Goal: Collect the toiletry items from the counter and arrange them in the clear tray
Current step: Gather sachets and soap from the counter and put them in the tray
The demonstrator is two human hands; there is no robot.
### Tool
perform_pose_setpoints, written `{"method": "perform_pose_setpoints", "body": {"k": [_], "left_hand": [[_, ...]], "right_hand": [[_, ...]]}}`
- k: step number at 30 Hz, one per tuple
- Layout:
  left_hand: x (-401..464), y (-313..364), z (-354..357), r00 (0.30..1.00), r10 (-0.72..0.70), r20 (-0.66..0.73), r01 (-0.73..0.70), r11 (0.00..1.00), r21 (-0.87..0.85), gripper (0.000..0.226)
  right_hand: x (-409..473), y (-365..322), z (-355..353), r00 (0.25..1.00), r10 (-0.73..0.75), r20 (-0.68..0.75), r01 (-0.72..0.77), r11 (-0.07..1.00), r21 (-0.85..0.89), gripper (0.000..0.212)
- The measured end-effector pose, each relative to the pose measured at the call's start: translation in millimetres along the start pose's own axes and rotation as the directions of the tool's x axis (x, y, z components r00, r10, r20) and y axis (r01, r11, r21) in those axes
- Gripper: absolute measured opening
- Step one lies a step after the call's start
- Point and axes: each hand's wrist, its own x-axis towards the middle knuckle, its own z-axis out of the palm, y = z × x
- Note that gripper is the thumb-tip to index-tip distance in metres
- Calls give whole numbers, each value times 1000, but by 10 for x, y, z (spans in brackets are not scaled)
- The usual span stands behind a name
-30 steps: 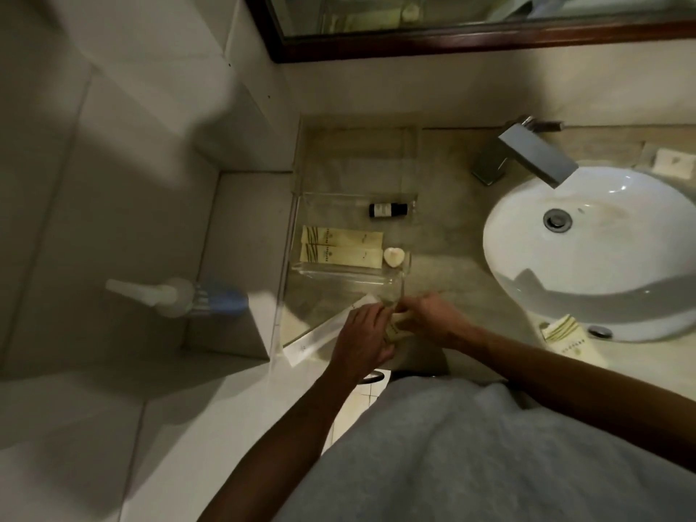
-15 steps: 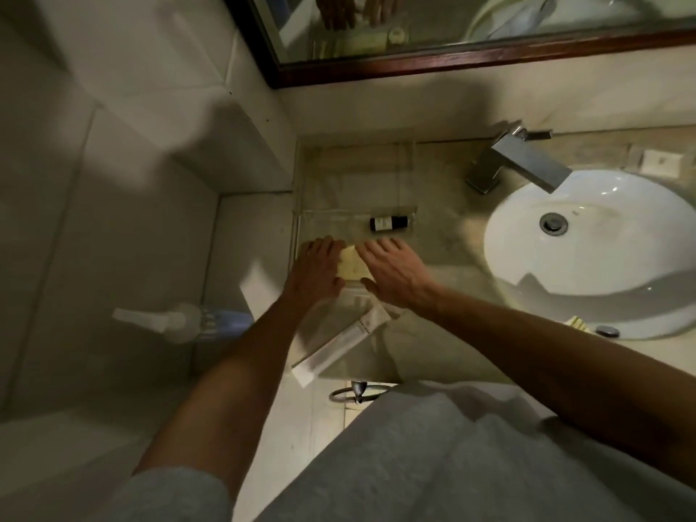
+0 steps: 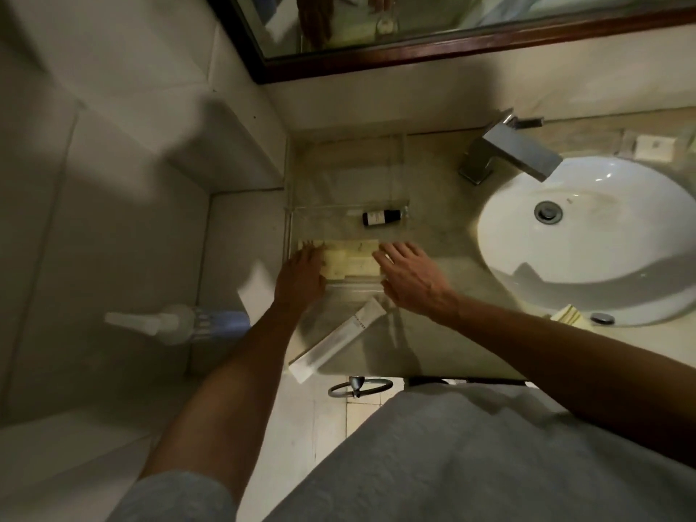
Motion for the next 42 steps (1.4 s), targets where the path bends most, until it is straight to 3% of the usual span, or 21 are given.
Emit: {"method": "perform_pose_setpoints", "body": {"k": [2, 4, 7, 10, 14, 19, 24, 26, 30, 35, 42], "left_hand": [[-16, 150, -32, 990, -80, -116, 80, 997, -6, 53], [-6, 499, -23, 981, -65, -184, 65, 998, -9, 59], [12, 1339, 99, 960, 147, -240, -158, 987, -24, 56], [10, 2364, 263, 890, 387, -241, -417, 904, -89, 56], [15, 3538, 535, 816, 578, -20, -574, 805, -151, 71], [12, 4128, 758, 719, 644, 262, -659, 751, -36, 70], [4, 4012, 822, 780, 586, 220, -603, 798, 13, 50], [-38, 3898, 758, 813, 546, 204, -561, 828, 19, 44], [-90, 3453, 584, 874, 475, 101, -478, 878, 8, 41], [-79, 2317, 193, 950, 310, 26, -311, 950, 34, 65], [9, 438, -353, 1000, 10, -2, -10, 999, -33, 70]], "right_hand": [[-207, 169, -34, 999, 27, -32, -26, 999, 36, 60], [-522, 421, -25, 998, 60, -34, -58, 996, 69, 57], [-1113, 832, 84, 986, 165, 12, -165, 978, 126, 59], [-1769, 1295, 212, 965, 257, 57, -262, 959, 108, 62], [-2554, 1811, 339, 888, 456, 64, -460, 886, 61, 69], [-3012, 1986, 518, 804, 557, 207, -573, 819, 26, 70], [-2911, 1871, 554, 857, 485, 173, -514, 819, 255, 23], [-2773, 1798, 527, 869, 468, 162, -494, 789, 366, 14], [-2357, 1588, 404, 928, 365, 72, -367, 862, 351, 23], [-1496, 1121, 145, 985, 167, -37, -161, 978, 136, 36], [-387, 352, -172, 984, 121, -133, -83, 962, 262, 37]]}}
